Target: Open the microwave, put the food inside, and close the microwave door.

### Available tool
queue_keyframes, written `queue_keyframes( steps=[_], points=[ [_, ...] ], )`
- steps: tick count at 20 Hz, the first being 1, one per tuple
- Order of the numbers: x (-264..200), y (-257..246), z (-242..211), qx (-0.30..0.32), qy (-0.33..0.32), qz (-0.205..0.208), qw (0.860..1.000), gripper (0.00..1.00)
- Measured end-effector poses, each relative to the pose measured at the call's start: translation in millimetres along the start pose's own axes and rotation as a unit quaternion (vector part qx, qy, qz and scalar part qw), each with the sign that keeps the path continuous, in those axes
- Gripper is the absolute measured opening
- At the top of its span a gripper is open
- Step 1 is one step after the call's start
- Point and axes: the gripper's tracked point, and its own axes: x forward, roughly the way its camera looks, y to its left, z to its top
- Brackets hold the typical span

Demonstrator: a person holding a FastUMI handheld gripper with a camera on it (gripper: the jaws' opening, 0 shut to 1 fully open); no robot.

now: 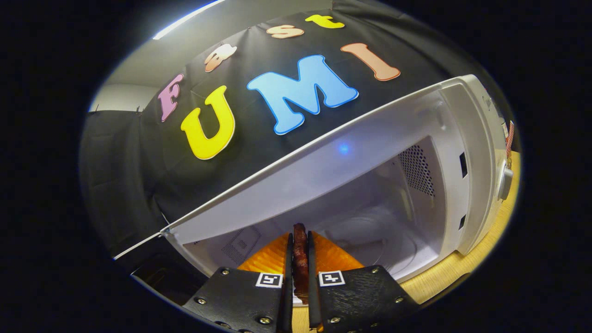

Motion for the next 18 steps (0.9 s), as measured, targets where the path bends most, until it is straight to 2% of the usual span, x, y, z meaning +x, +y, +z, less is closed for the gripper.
queue_keyframes(
  steps=[6,9,13,17,18],
  points=[
    [36.3,-15.5,-3.4,0.019,-0.03,-0.027,0.999,0.14],
    [51.0,-34.5,-6.1,0.002,-0.047,-0.06,0.997,0.22],
    [53.0,-42.8,-0.5,-0.037,-0.068,-0.07,0.995,0.49],
    [45.1,-35.4,2.7,-0.055,-0.075,-0.064,0.994,0.74],
    [43.1,-33.6,1.7,-0.06,-0.074,-0.06,0.994,0.85]
  ],
)
